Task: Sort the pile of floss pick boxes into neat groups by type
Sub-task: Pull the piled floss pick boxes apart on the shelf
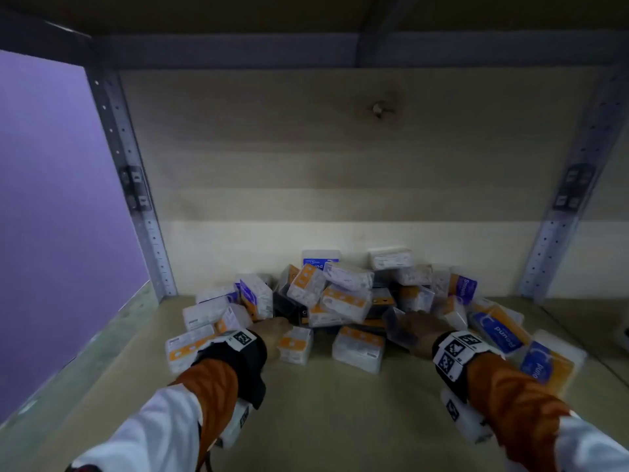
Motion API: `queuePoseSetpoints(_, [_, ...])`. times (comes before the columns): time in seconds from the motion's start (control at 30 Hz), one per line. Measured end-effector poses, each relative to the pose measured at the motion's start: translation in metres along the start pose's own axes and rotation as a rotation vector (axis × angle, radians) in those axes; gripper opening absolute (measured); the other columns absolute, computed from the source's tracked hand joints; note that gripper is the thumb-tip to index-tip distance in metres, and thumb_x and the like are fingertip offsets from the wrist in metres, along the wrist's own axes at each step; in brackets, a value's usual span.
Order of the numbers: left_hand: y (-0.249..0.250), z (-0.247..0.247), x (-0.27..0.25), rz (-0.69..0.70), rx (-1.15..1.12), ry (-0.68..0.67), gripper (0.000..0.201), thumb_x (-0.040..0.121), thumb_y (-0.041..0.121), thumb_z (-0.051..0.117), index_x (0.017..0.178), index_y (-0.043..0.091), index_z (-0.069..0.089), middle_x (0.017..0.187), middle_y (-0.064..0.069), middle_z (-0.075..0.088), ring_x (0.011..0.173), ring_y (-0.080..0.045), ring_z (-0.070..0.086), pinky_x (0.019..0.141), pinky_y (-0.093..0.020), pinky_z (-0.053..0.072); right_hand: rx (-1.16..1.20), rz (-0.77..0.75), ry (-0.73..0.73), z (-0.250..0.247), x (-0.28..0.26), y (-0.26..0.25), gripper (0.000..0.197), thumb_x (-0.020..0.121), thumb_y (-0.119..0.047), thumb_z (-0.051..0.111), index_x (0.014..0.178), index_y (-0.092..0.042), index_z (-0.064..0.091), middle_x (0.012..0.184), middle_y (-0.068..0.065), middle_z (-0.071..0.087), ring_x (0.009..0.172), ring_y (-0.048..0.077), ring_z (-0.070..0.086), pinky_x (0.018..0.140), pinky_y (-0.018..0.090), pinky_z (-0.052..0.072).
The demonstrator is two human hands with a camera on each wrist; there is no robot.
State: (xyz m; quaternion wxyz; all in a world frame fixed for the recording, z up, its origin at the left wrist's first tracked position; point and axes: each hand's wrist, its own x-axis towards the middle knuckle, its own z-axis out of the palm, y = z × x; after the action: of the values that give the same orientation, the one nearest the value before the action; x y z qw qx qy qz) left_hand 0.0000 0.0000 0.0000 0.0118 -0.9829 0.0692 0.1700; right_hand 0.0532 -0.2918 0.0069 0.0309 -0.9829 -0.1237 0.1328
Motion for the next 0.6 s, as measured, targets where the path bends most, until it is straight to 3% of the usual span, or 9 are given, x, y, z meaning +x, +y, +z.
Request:
queuePoseSetpoints(0.07, [0.0,-0.001,0.004,-0.025,-0.021,0.002,0.067,0.094,0.009,0.049,0.151,0.01,0.013,0.158,-0.009,0.012,0.146,-0.023,0.018,0.117,-0.026,0.016,-0.042,0.032,0.01,0.002,0.006,0.001,0.032,0.095,-0.033,0.047,0.12,-0.013,0.051,0.125,0.009,0.053,0.106,0.024,0.057,0.074,0.027,0.039])
queuePoseSetpoints(0.13, [0.0,0.0,0.008,-0.044,-0.036,0.005,0.068,0.093,0.009,0.051,0.151,0.011,0.015,0.158,-0.008,0.015,0.145,-0.024,0.02,0.116,-0.026,0.018,-0.053,0.073,0.02,0.005,0.01,0.001,0.049,0.091,-0.03,0.055,0.133,-0.011,0.04,0.134,0.01,0.045,0.119,0.028,0.052,0.085,0.032,0.045])
queuePoseSetpoints(0.23, [0.0,0.001,0.013,-0.04,-0.05,-0.001,0.068,0.091,0.009,0.053,0.15,0.013,0.019,0.157,-0.007,0.019,0.143,-0.023,0.025,0.115,-0.027,0.023,-0.052,0.089,0.042,0.009,0.016,-0.002,0.061,0.088,-0.033,0.059,0.138,-0.011,0.032,0.138,0.01,0.039,0.123,0.028,0.049,0.096,0.034,0.044])
queuePoseSetpoints(0.4, [-0.006,-0.004,0.018,-0.023,-0.015,0.008,0.073,0.087,0.02,0.062,0.149,0.014,0.023,0.155,-0.006,0.025,0.142,-0.023,0.028,0.115,-0.029,0.025,-0.063,0.099,0.068,0.015,0.021,-0.006,0.083,0.082,-0.043,0.067,0.144,-0.012,0.022,0.142,0.011,0.031,0.126,0.029,0.046,0.098,0.035,0.043])
queuePoseSetpoints(0.5, [-0.008,-0.007,0.017,-0.014,-0.048,-0.016,0.074,0.086,0.03,0.065,0.147,0.013,0.027,0.153,-0.005,0.029,0.14,-0.023,0.032,0.115,-0.03,0.028,-0.094,0.121,0.103,0.019,0.02,-0.008,0.08,0.085,-0.037,0.065,0.144,-0.011,0.02,0.143,0.011,0.029,0.127,0.03,0.046,0.098,0.037,0.043])
queuePoseSetpoints(0.6, [-0.01,-0.011,0.016,-0.017,-0.075,-0.045,0.064,0.086,0.033,0.064,0.141,0.014,0.037,0.146,-0.007,0.04,0.131,-0.024,0.043,0.107,-0.032,0.036,-0.072,0.124,0.142,0.021,0.019,-0.011,0.067,0.091,-0.026,0.056,0.145,-0.01,0.018,0.145,0.013,0.029,0.129,0.031,0.044,0.101,0.038,0.042])
